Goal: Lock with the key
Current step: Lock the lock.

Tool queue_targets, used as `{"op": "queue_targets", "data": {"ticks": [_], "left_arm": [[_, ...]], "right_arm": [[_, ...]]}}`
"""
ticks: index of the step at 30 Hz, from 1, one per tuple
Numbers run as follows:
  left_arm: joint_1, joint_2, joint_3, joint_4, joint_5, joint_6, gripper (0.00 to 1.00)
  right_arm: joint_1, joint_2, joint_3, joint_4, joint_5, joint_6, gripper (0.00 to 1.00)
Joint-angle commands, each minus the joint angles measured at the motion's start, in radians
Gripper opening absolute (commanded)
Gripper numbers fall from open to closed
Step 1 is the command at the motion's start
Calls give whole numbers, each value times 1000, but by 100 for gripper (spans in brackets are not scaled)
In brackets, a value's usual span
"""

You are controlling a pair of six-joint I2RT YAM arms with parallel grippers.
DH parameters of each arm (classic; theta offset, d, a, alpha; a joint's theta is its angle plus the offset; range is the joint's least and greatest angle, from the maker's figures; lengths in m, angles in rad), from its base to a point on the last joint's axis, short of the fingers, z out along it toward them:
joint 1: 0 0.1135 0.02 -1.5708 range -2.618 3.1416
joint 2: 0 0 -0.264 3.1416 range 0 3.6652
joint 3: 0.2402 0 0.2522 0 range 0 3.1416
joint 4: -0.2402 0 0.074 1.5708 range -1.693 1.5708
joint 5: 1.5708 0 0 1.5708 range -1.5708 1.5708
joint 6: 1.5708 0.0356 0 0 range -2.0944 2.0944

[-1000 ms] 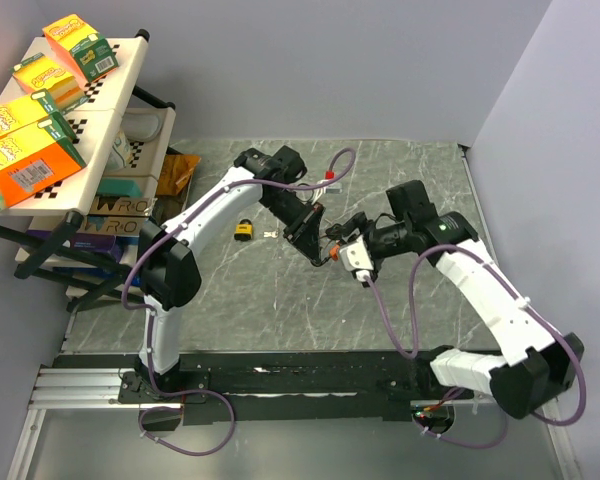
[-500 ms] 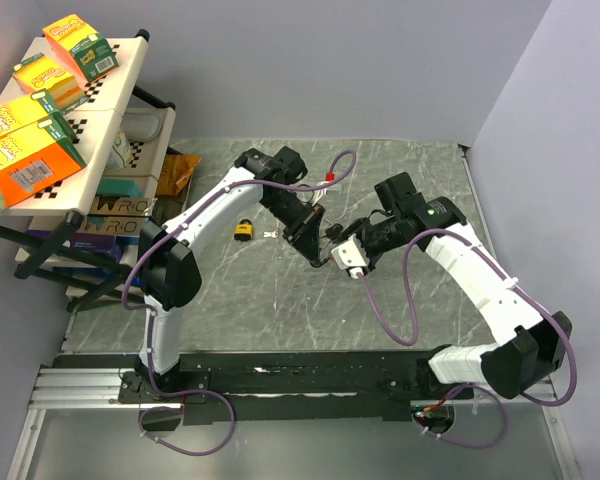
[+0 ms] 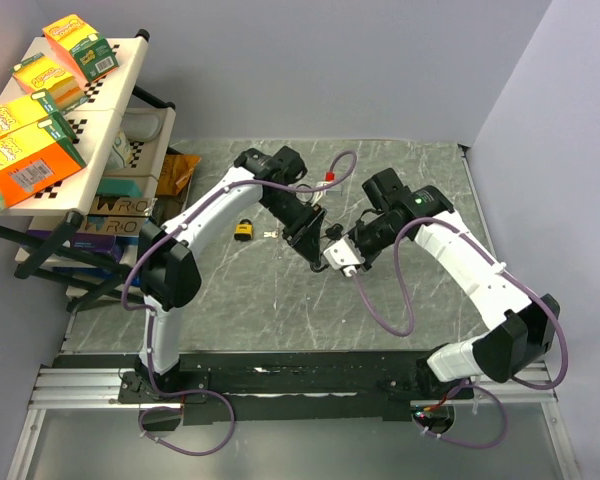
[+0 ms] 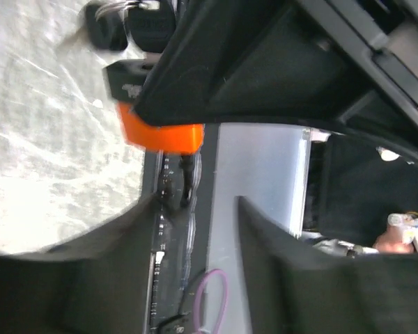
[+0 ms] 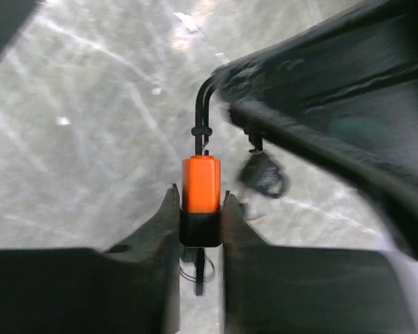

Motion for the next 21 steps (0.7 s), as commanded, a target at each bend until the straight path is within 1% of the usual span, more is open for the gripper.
{"op": "queue_targets", "data": {"ticks": [1, 2, 3, 4, 5, 6, 7, 8, 9, 10, 11, 13, 14, 15, 16, 17, 18, 19, 20, 21], "left_arm": [[74, -74, -14, 55, 51, -25, 65], [137, -116, -37, 106, 72, -49, 73], [169, -147, -64, 232, 75, -82, 75], [202, -184, -133, 328, 68, -171, 83], [252, -268, -172, 411, 30, -208, 85], [271, -311, -213, 581, -1, -239, 87], [283, -356, -297, 653, -30, -272, 90], [288, -430, -330, 693, -58, -256, 91], [288, -465, -360, 727, -104, -195, 92], [285, -495, -431, 782, -110, -175, 92], [282, -550, -468, 815, -110, -155, 92], [268, -601, -558, 874, -139, -84, 90], [238, -649, -588, 891, -161, -51, 90], [216, -676, -617, 908, -184, -8, 90], [193, -704, -685, 939, -254, 67, 91], [143, -764, -727, 1020, -297, 97, 91], [115, -794, -768, 1064, -346, 177, 91], [86, -819, -839, 1097, -429, 224, 90], [32, -860, -868, 1158, -470, 265, 91], [12, -873, -893, 1178, -500, 336, 91]], "right_arm": [[1, 33, 99, -62, -38, 117, 0], [-7, 48, 141, -91, -52, 176, 0], [-27, 56, 161, -100, -93, 214, 0], [-44, 65, 199, -113, -114, 250, 0], [-58, 82, 218, -140, -144, 318, 0], [-87, 90, 233, -154, -171, 350, 0], [-99, 97, 248, -165, -226, 385, 0], [-113, 105, 265, -174, -252, 448, 0], [-125, 105, 268, -168, -277, 485, 0], [-143, 102, 267, -154, -327, 526, 0], [-151, 91, 256, -137, -346, 604, 0], [-167, 80, 245, -78, -389, 688, 0], [-170, 71, 236, -59, -427, 768, 0], [-170, 68, 232, -45, -444, 804, 0], [-171, 67, 230, -21, -460, 838, 0], [-173, 68, 227, -12, -487, 901, 0], [-173, 68, 225, 5, -494, 939, 0], [-173, 68, 222, 42, -500, 982, 0], [-171, 70, 221, 57, -503, 1052, 0], [-171, 68, 221, 70, -506, 1082, 0]]}}
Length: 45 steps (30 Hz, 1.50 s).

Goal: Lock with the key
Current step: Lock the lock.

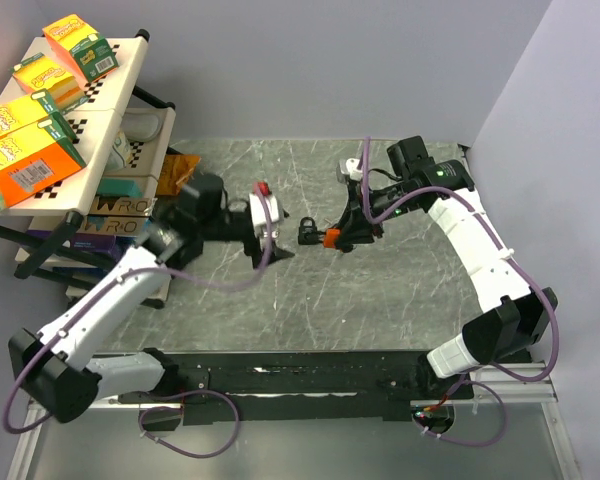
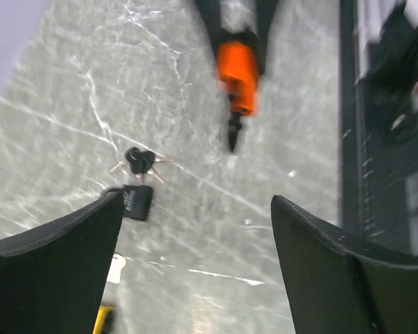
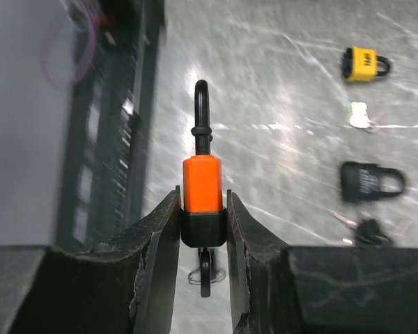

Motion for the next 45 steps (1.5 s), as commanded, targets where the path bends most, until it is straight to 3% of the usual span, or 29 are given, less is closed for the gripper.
{"op": "queue_targets", "data": {"ticks": [1, 3, 6, 13, 19, 23, 30, 39, 41, 42, 44, 45], "left_arm": [[-110, -75, -137, 225, -232, 298, 90], [-139, -80, -148, 248, -274, 337, 90], [-139, -48, -91, 151, -207, 337, 84], [-137, 12, 27, -35, -41, 283, 55], [-137, 66, 79, -128, 15, 250, 47], [-137, 91, 107, -144, 5, 222, 43], [-137, 100, 117, -126, -2, 176, 21], [-137, 123, 140, -132, -8, 154, 21], [-139, 129, 147, -138, 1, 156, 13], [-139, 129, 151, -137, 5, 150, 1], [-136, 127, 153, -119, 16, 109, 1], [-133, 126, 151, -109, 22, 92, 1]], "right_arm": [[-2, -25, 1, 120, -133, 285, 0], [-1, -28, -2, 146, -131, 352, 0], [22, -48, -17, 166, -86, 358, 0], [77, -157, -123, 305, 22, 362, 0], [94, -163, -108, 312, 33, 340, 0], [114, -156, -94, 289, 44, 306, 0], [134, -151, -85, 270, 65, 266, 0], [136, -143, -80, 258, 79, 244, 0], [134, -143, -80, 261, 77, 247, 0], [134, -143, -82, 264, 77, 247, 0], [133, -145, -83, 272, 71, 260, 0], [131, -145, -82, 273, 68, 261, 23]]}}
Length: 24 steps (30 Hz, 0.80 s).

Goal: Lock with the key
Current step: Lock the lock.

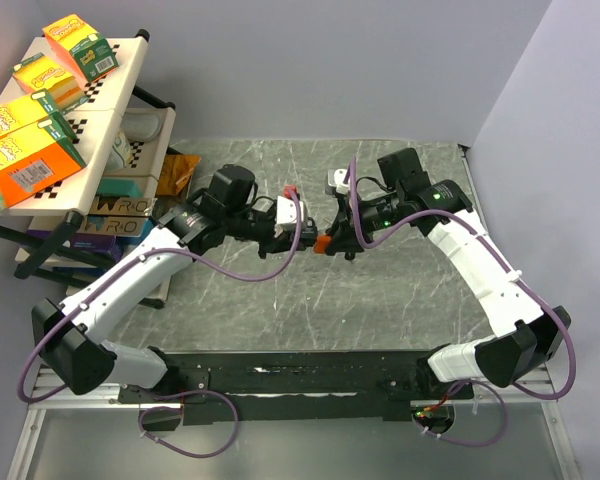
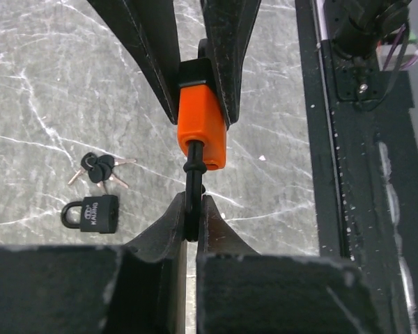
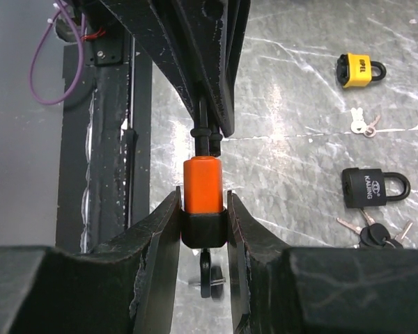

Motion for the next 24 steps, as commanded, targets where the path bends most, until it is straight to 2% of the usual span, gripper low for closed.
{"op": "queue_targets", "data": {"ticks": [1, 3, 6, 11, 19, 22, 24], "left_arm": [[25, -8, 46, 57, 82, -73, 1], [46, -16, 43, 97, 112, -138, 1], [76, -23, 46, 108, 155, -162, 1], [77, -49, 26, 143, 195, -193, 1], [76, -46, 33, 134, 216, -213, 1], [74, -43, 31, 132, 218, -221, 1], [76, -43, 29, 137, 216, -224, 1]], "right_arm": [[-2, -24, 44, 15, -54, -1, 40], [-26, -36, 20, 18, -73, 3, 69], [-64, -59, -34, 49, -97, -1, 75], [-71, -75, -88, 119, -125, -10, 76], [-52, -62, -74, 158, -151, -9, 75], [-46, -56, -60, 147, -159, -24, 69], [-40, -49, -49, 125, -163, -44, 59]]}}
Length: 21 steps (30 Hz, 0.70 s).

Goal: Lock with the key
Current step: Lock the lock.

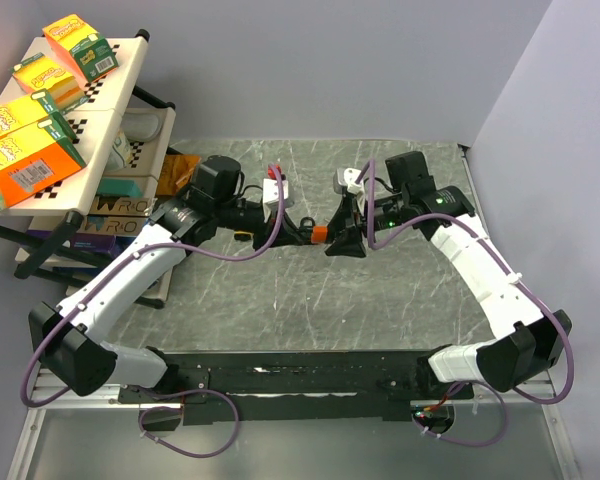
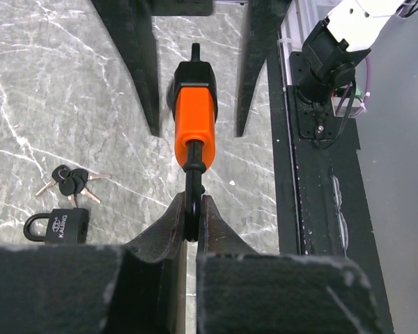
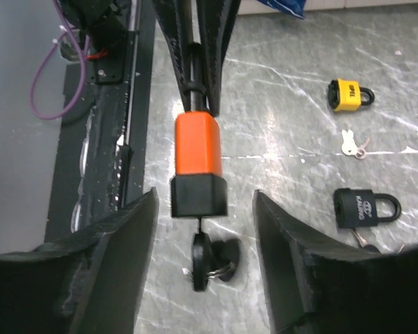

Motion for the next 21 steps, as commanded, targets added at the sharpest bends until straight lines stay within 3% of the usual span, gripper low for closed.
{"op": "queue_targets", "data": {"ticks": [1, 3, 7, 13, 21], "left_arm": [[-3, -37, 28, 72, 63, -34, 1], [-5, -36, 26, 87, 65, -43, 1], [-6, -22, 33, 83, 69, -52, 1], [-26, 3, 33, 112, 53, -72, 1], [-65, 32, 22, 178, 57, -120, 1]], "right_arm": [[22, -19, 44, 1, -50, -47, 55], [21, -18, 44, 2, -47, -53, 44], [36, -13, 56, 25, -44, -40, 33], [62, -5, 65, 38, -62, -21, 2], [102, -1, 44, 144, -13, 63, 0]]}}
